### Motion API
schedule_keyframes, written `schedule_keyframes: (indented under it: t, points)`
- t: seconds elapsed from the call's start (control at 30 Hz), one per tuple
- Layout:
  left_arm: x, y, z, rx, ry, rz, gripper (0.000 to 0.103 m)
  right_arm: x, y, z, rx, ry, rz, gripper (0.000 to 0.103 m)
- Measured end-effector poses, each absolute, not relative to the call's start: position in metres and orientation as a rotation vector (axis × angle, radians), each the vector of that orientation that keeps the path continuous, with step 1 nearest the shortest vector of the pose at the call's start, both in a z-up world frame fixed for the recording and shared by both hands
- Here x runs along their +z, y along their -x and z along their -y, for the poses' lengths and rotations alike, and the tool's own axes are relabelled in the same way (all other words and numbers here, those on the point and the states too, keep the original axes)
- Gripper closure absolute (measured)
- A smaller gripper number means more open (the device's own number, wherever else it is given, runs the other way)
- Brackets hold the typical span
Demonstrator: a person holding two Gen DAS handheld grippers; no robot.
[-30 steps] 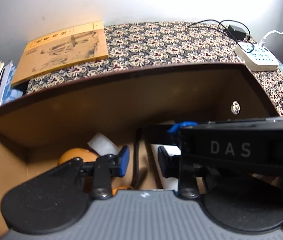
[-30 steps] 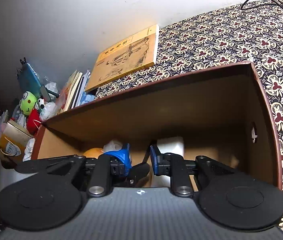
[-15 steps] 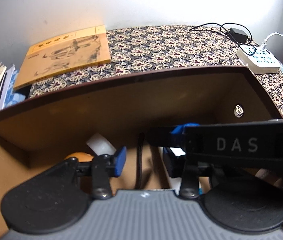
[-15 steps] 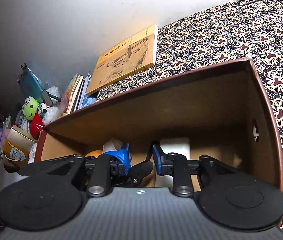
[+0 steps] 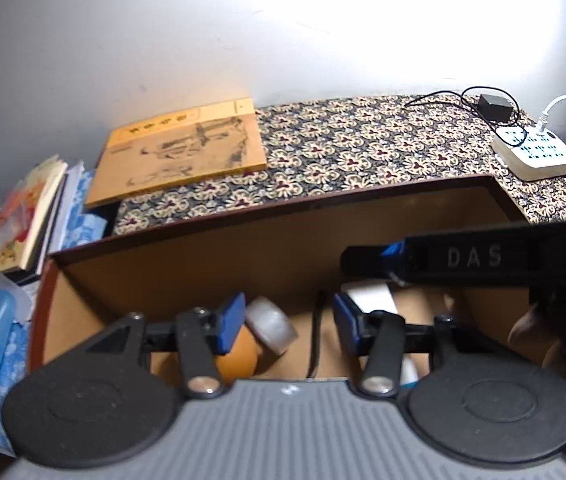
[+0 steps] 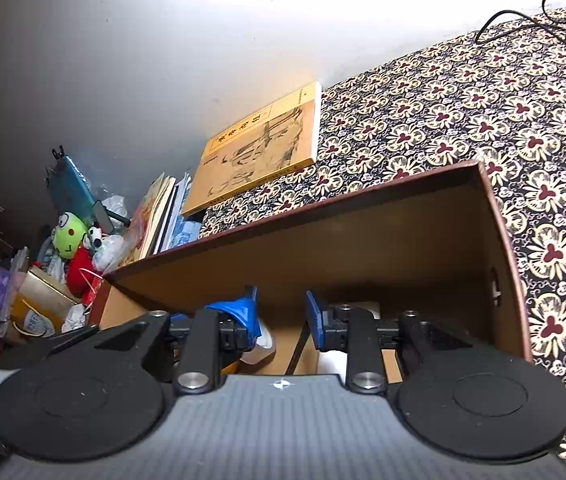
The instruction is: Organize rigid objects
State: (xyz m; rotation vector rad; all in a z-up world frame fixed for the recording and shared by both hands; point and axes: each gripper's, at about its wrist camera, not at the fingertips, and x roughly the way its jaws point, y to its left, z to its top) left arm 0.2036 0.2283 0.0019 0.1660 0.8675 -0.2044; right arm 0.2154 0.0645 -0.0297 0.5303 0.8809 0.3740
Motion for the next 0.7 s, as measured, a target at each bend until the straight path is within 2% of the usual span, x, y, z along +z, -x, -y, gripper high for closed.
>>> schedule_keyframes:
  t: [0.33, 0.7]
  points:
    - [0.016, -0.170, -0.240, -0.110, -0.166, -0.838, 0.051, 0.002, -0.175, -0.059, 0.307, -0.514, -0.815, 0.092]
    - [0.025, -0.133, -0.238, -0.077, -0.155, -0.847, 0.044, 0.004, -0.129, -0.066, 0.214, -0.385, -0.799, 0.092]
